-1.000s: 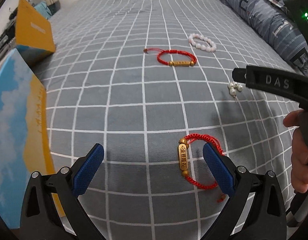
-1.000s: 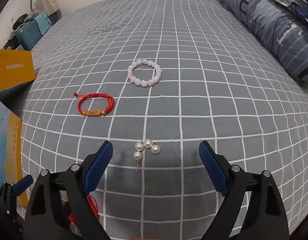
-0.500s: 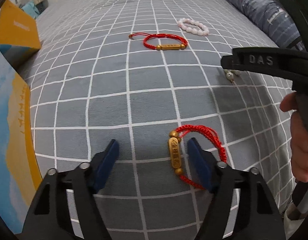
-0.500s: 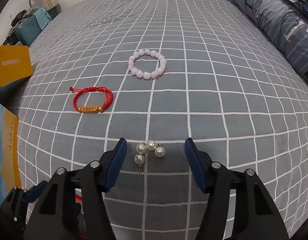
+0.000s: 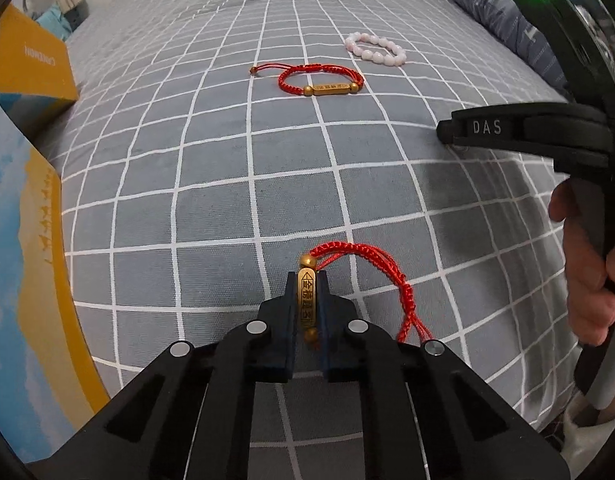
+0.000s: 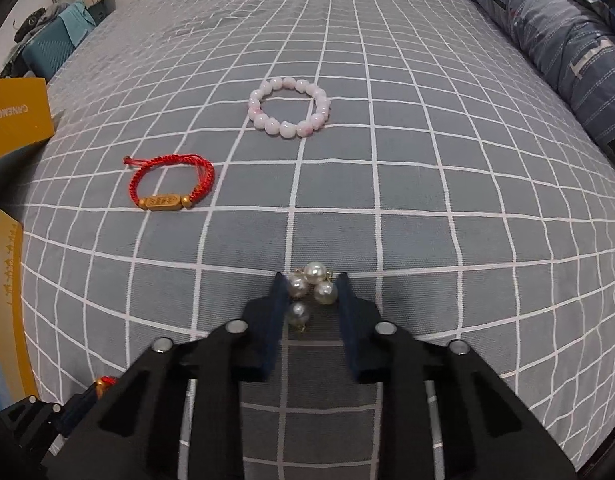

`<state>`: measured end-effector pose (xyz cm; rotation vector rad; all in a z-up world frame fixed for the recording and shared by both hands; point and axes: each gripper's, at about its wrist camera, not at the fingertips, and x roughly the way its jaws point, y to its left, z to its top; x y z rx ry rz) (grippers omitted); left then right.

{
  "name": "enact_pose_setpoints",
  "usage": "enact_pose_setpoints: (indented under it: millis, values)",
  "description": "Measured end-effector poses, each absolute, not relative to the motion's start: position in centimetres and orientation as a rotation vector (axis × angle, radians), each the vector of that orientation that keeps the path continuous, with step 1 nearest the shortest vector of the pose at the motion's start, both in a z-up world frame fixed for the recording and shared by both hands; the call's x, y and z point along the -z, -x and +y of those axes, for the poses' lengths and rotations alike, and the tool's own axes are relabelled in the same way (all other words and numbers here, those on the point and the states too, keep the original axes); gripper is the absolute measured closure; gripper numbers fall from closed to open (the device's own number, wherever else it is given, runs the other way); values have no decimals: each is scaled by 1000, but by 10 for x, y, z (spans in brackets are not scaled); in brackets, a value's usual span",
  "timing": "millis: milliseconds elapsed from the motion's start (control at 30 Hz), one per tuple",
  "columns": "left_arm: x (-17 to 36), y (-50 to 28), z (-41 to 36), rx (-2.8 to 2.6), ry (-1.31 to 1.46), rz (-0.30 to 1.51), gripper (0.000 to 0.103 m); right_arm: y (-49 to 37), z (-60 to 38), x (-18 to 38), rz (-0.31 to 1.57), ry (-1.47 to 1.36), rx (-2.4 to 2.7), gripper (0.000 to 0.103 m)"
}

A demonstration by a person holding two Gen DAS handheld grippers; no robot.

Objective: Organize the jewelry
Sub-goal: 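Grasp the red string bracelet with the left tool while the right tool grasps the pearl earrings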

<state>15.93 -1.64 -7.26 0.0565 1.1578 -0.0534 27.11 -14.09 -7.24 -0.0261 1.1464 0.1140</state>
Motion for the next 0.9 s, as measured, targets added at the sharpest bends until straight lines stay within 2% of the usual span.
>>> enact_pose_setpoints:
  millis: [67,900]
  values:
    - [71,-159,-15,49,-46,1153,95,-271,-143,70,1141,11,-118,92]
    - [38,-149,2,-13,-5,1064,95,-242,-142,35,1045,4,-138,92]
